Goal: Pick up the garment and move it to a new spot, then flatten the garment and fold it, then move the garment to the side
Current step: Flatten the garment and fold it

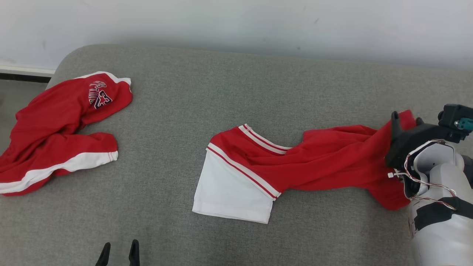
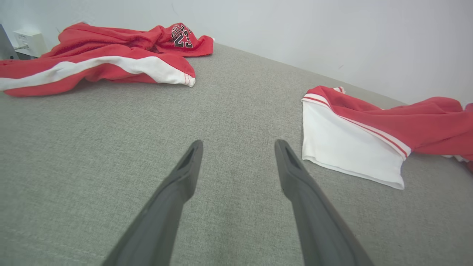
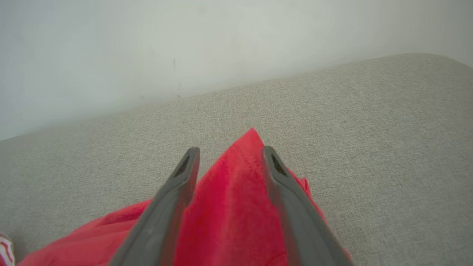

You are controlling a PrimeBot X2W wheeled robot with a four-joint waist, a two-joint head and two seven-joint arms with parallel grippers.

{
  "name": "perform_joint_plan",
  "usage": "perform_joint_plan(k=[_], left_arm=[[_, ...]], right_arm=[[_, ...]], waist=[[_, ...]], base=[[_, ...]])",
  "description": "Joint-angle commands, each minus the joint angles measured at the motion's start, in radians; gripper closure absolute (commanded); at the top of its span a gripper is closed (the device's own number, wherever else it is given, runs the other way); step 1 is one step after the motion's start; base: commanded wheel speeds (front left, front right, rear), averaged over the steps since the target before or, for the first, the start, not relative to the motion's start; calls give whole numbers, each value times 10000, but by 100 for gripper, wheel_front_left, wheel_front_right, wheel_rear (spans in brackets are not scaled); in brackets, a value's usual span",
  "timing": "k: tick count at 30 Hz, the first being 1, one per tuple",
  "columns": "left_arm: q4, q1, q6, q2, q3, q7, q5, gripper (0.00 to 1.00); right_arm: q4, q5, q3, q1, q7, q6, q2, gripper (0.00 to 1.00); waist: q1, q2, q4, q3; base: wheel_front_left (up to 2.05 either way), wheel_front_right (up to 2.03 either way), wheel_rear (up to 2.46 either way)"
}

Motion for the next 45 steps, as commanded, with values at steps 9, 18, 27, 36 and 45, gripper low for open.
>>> perform_joint_plan(k=[9, 18, 27, 36, 45], left_arm=[[-18, 142, 10, -92, 166, -33, 179, 0], [-19, 493, 11, -210, 471, -33, 277, 0], [137, 702, 11, -321, 847, -33, 413, 0], [481, 579, 11, -420, 931, -35, 388, 0], [883, 601, 11, -385, 981, -33, 414, 0]], right_arm=[[214, -364, 437, 338, -932, -28, -366, 0], [-1367, 358, 2371, 2534, -2984, -28, -69, 0], [-4199, 843, 3711, 5495, -3932, -28, 116, 0], [-5366, 807, 3843, 6984, -4011, -28, 168, 0], [-5632, 1075, 3934, 7837, -4041, -28, 185, 0]], waist=[[-1, -1, -517, -429], [-1, -1, -1341, -1123], [-1, -1, -1929, -1816], [-1, -1, -2155, -2209], [-1, -1, -2192, -2579]], base=[[0, 0, 0], [0, 0, 0], [0, 0, 0], [0, 0, 0], [0, 0, 0]])
